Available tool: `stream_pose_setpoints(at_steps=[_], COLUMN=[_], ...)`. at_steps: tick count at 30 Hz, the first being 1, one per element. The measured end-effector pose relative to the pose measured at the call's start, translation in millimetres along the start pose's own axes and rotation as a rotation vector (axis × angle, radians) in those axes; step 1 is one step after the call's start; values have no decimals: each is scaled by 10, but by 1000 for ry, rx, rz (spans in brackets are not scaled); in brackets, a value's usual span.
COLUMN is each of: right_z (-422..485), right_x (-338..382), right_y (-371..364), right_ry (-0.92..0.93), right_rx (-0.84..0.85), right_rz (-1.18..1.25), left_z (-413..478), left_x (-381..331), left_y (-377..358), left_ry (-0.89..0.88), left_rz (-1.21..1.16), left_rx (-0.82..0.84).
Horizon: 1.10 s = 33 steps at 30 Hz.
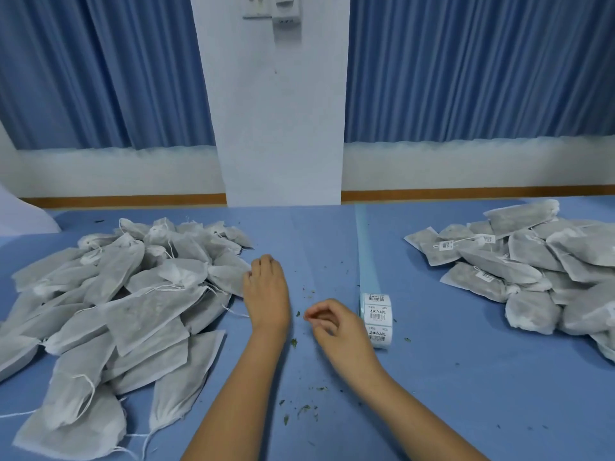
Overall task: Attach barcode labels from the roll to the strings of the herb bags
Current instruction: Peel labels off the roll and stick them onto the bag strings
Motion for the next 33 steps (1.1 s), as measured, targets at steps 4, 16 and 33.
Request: stream_pose_setpoints(at_steps=[4, 16, 33], right_z=[-90, 55, 74], right_x=[-66, -378, 53], right_y=[27, -134, 16], right_ry=[-14, -125, 37], right_rx=[61, 156, 117], right_rz=[-14, -91, 6], left_z=[-28, -69, -368], left_x=[217, -126, -193], left_y=[-298, 189, 175], left_ry=[80, -54, 581], left_rz=[84, -288, -1996], left_rx=[227, -47, 103])
Point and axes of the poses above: each hand's wrist, its own z-axis towards the middle knuckle, its own y-axis out of the back of the hand, x = y × z, the point moved 8 cm from there along z, towards the middle knuckle, and after that the axes turned 2 degrees about -y, right-handed, at the moved point
